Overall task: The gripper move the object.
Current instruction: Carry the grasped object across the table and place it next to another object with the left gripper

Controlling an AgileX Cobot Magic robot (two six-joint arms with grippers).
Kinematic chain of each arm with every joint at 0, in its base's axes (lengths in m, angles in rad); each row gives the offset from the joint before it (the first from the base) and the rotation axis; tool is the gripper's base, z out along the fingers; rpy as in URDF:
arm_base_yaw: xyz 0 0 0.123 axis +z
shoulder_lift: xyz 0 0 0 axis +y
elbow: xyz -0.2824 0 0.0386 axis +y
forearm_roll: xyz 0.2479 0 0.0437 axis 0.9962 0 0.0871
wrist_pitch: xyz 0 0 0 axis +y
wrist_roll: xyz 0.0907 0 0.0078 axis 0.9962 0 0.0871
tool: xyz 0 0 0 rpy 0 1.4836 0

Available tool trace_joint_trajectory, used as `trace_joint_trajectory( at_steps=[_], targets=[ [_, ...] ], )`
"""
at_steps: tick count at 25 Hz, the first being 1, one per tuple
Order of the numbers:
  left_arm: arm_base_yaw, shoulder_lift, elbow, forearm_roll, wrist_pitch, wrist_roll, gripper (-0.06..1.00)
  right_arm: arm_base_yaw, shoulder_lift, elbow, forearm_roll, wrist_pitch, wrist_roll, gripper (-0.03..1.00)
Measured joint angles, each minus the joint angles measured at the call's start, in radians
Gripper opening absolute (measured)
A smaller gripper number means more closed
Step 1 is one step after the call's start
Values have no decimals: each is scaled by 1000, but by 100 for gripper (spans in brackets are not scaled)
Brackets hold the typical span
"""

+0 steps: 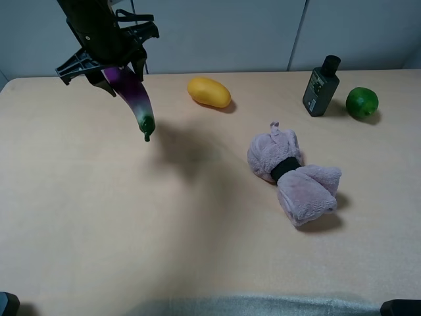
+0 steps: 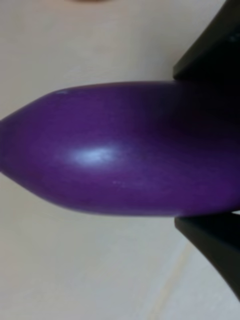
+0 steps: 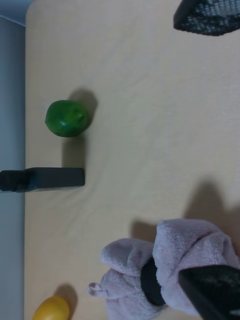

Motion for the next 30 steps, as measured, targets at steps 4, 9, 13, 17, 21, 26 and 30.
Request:
trace_joint_trajectory(
  at_steps=[4, 9, 13, 17, 21, 26, 30],
  targets=[
    [-55, 0, 0, -9, 0, 0, 54, 0, 0, 0, 0, 0, 0, 69],
    [-122, 0, 0, -14, 0, 0, 54, 0, 0, 0, 0, 0, 0, 69],
    [-167, 0, 0, -15, 0, 0, 54, 0, 0, 0, 0, 0, 0, 69],
    [-213, 0, 0, -15, 0, -1, 54, 0, 0, 0, 0, 0, 0, 69],
    [-267, 0, 0, -16, 0, -5, 54, 0, 0, 0, 0, 0, 0, 69],
    [-330, 0, 0, -16, 0, -44, 54, 0, 0, 0, 0, 0, 0, 69],
    [-371, 0, 0, -16, -2, -70, 54, 0, 0, 0, 0, 0, 0, 69]
  ],
)
